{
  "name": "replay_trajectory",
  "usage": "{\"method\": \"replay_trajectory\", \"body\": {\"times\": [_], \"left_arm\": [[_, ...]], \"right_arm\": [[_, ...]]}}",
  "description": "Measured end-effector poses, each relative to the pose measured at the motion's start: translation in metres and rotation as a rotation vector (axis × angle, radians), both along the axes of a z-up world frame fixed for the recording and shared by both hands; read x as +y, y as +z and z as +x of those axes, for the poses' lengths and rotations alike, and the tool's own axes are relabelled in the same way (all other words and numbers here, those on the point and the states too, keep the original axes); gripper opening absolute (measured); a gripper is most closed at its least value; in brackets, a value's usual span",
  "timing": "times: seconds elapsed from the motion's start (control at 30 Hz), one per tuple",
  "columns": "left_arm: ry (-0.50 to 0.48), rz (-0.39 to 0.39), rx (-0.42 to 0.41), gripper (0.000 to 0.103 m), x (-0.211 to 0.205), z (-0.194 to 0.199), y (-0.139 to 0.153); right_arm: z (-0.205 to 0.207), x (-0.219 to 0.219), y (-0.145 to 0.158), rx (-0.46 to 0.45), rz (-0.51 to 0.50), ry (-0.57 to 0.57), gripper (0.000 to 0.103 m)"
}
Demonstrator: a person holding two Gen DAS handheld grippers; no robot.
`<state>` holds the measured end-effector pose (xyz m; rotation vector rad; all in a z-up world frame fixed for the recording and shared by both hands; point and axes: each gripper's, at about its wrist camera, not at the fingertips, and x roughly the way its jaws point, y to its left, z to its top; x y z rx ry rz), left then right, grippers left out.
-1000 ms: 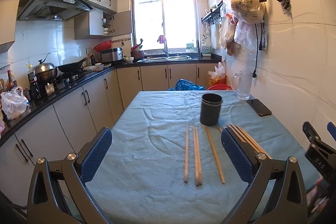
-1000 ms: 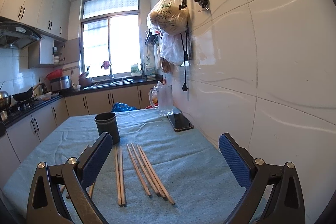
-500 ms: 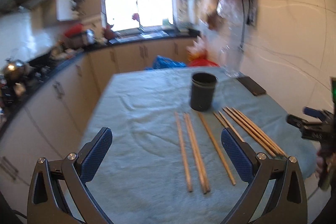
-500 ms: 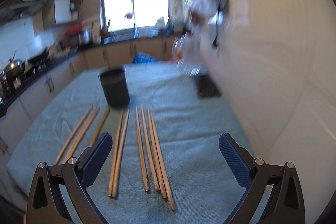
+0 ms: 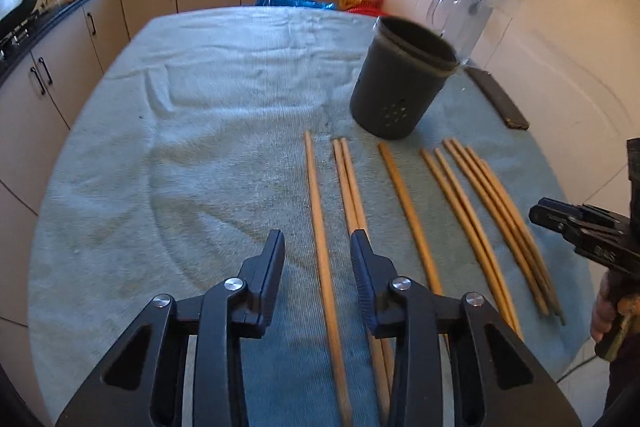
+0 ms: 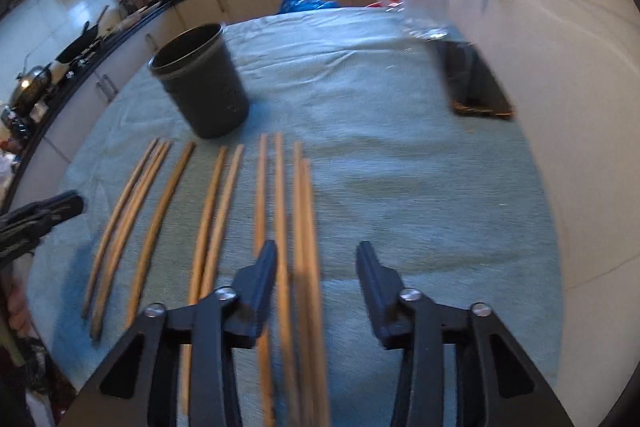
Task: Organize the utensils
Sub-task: 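Grasp a wooden chopstick with the left tool while the right tool grasps another, then lift the chopsticks upright with both tools and carry them over the black holder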
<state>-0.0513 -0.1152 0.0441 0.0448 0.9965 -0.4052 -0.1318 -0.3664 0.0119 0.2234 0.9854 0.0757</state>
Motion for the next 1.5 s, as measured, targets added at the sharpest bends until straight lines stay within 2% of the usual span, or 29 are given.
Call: {"method": "replay_trajectory", "body": {"times": [0.23,0.33,0.37,0.47,0.6,0.77,1.03,1.1,1.13,1.2,1.27,1.4,1.5], "left_arm": [[-0.021,0.007,0.037,0.032,-0.014,0.022,-0.014],[-0.028,0.005,0.083,0.017,-0.018,0.034,-0.024],[-0.026,0.002,0.101,0.012,-0.017,0.038,-0.026],[-0.017,-0.006,0.1,0.008,-0.015,0.043,-0.026],[-0.015,-0.017,0.121,0.008,-0.012,0.047,-0.026],[-0.001,-0.019,0.15,0.008,-0.012,0.056,-0.025],[-0.046,0.048,0.129,0.008,-0.024,0.061,-0.025],[-0.049,0.039,0.126,0.007,-0.024,0.063,-0.025],[-0.04,0.029,0.124,0.006,-0.022,0.063,-0.024],[-0.03,0.021,0.105,0.006,-0.018,0.059,-0.02],[-0.022,-0.004,0.067,0.006,-0.012,0.047,-0.006],[-0.031,-0.015,-0.061,0.006,-0.004,0.014,0.031],[-0.041,-0.054,-0.153,0.006,0.004,-0.016,0.061]], "right_arm": [[0.029,0.038,-0.006,0.016,0.013,0.094,0.042],[0.042,0.045,-0.01,0.028,0.006,0.101,0.04],[0.047,0.047,-0.012,0.037,0.009,0.104,0.036],[0.058,0.053,-0.018,0.068,-0.001,0.109,0.027],[0.068,0.058,-0.022,0.095,-0.02,0.104,0.02],[0.08,0.057,-0.022,0.125,-0.019,0.089,0.018],[0.108,0.067,-0.018,0.186,-0.088,0.07,0.018],[0.112,0.069,-0.017,0.182,-0.11,0.071,0.009],[0.113,0.069,-0.018,0.181,-0.104,0.069,0.008],[0.114,0.067,-0.016,0.174,-0.076,0.06,0.007],[0.107,0.064,-0.007,0.13,-0.055,0.053,0.007],[0.08,0.06,0.026,0.001,-0.004,0.054,0.007],[0.057,0.057,0.049,-0.085,0.039,0.046,0.007]]}}
